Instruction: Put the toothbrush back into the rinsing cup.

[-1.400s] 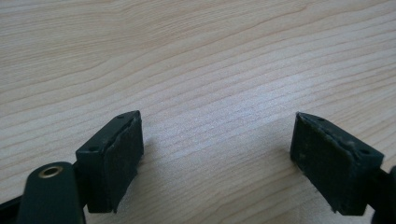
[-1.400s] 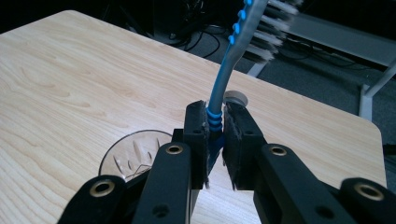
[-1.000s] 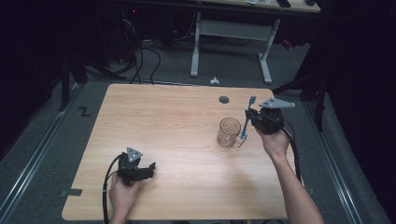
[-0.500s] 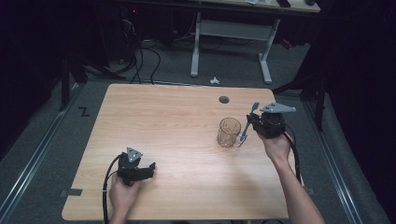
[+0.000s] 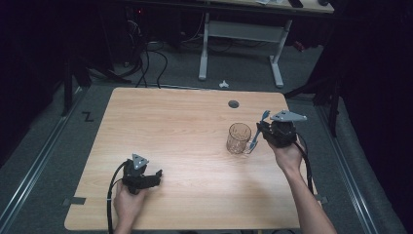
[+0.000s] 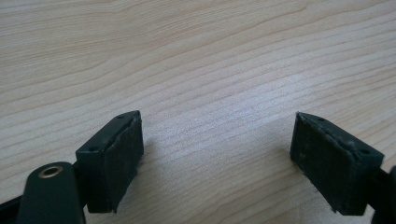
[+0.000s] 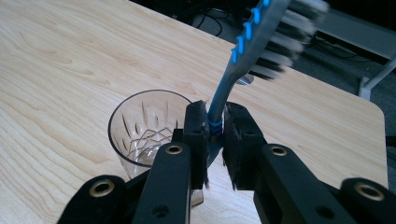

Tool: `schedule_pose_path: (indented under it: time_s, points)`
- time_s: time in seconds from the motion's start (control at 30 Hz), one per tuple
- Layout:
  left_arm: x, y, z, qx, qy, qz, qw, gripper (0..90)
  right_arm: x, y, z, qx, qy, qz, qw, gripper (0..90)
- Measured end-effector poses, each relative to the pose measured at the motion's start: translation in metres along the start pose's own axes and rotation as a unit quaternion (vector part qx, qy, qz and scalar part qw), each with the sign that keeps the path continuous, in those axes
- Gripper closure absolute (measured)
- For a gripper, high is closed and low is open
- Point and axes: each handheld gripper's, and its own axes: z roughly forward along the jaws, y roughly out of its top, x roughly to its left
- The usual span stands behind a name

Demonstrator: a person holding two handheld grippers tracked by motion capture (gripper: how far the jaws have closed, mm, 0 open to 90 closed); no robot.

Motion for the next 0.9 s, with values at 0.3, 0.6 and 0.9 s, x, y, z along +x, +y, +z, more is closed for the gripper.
schedule_pose_path:
  time_s: [0.3,0.6,0.9]
  points:
    - [-0.0001,0.0,0.0001,0.0,0.0,0.0,1.0,17.9,0.0018,-0.0027,0.0,0.003,0.004,0.001,1.0,79.7]
    - [-0.0001,0.0,0.0001,0.0,0.0,0.0,1.0,17.9,0.0038,-0.0054,0.0011,0.006,0.001,-0.005,1.0,79.6]
    - [0.0,0.0,0.0,0.0,0.0,0.0,1.0,17.9,0.0072,-0.0074,0.0025,0.007,-0.004,-0.015,0.9999,79.9]
